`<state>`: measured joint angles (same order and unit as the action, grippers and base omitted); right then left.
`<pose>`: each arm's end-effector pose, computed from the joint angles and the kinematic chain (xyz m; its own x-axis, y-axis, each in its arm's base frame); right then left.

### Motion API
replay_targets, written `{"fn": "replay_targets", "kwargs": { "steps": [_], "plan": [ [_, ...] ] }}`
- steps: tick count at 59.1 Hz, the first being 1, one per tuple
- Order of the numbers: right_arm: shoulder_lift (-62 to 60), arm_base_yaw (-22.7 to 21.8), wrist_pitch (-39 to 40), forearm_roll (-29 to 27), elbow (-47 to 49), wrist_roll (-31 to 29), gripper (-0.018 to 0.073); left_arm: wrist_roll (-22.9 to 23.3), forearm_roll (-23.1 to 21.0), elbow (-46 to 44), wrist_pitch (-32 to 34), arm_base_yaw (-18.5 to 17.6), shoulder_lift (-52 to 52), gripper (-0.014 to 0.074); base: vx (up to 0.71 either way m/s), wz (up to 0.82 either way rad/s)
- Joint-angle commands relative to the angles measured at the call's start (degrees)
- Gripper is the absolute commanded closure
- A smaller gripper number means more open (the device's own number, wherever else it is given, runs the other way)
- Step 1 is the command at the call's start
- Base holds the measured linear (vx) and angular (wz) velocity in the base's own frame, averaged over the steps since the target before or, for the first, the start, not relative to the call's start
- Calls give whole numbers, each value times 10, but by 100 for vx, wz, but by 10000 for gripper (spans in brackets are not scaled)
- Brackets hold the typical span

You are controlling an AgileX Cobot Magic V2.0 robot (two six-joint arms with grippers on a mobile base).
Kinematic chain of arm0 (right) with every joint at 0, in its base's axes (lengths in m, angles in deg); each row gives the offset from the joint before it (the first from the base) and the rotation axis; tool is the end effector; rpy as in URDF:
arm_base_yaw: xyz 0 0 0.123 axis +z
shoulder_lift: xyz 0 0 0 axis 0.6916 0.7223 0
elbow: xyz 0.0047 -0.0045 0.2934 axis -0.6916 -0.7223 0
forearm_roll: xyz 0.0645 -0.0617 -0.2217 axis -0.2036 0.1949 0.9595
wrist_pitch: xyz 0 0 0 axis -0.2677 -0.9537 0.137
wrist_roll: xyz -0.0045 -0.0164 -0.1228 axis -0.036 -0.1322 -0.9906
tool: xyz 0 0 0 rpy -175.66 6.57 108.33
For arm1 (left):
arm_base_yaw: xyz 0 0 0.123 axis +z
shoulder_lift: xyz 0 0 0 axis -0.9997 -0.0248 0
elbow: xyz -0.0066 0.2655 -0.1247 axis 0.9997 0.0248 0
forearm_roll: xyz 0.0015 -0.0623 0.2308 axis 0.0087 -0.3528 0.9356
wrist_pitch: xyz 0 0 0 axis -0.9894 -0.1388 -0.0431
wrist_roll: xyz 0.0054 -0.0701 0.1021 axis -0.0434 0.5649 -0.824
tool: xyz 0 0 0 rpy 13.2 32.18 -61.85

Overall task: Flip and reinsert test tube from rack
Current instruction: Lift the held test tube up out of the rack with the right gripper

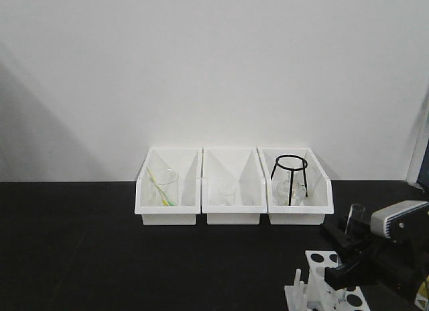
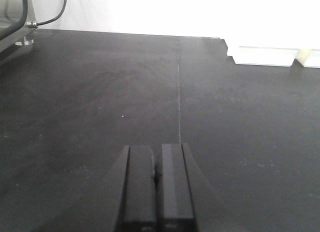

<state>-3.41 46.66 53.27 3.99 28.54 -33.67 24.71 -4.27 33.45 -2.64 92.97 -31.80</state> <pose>0.2950 0.0575 0.2600 -0.1025 -0.0755 -0.9919 -0.3958 0.9179 -0.0290 0.0650 0.0066 0.1702 -0.2033 -0.1292 -0.9706 -0.1135 0.9877 -0.1077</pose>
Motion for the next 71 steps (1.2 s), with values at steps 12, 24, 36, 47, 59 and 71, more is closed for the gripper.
{"fn": "replay_targets", "kwargs": {
  "steps": [12, 24, 36, 47, 59, 71],
  "plan": [
    [-121, 13, -84, -10, 47, 17, 569, 0, -2, 0, 50, -4, 6, 603, 0, 0],
    [-143, 55, -194, 15, 99, -6, 568, 0, -2, 0, 50, -4, 6, 603, 0, 0],
    [-143, 91, -340, 149, 164, -53, 568, 0, -2, 0, 50, -4, 6, 603, 0, 0],
    [-142, 98, -424, 330, 195, -70, 568, 0, -2, 0, 50, -4, 6, 603, 0, 0],
    [-142, 98, -426, 580, 193, -70, 568, 0, -2, 0, 50, -4, 6, 603, 0, 0],
    [-142, 98, -409, 702, 194, -76, 568, 0, -2, 0, 50, -4, 6, 603, 0, 0]
  ]
}}
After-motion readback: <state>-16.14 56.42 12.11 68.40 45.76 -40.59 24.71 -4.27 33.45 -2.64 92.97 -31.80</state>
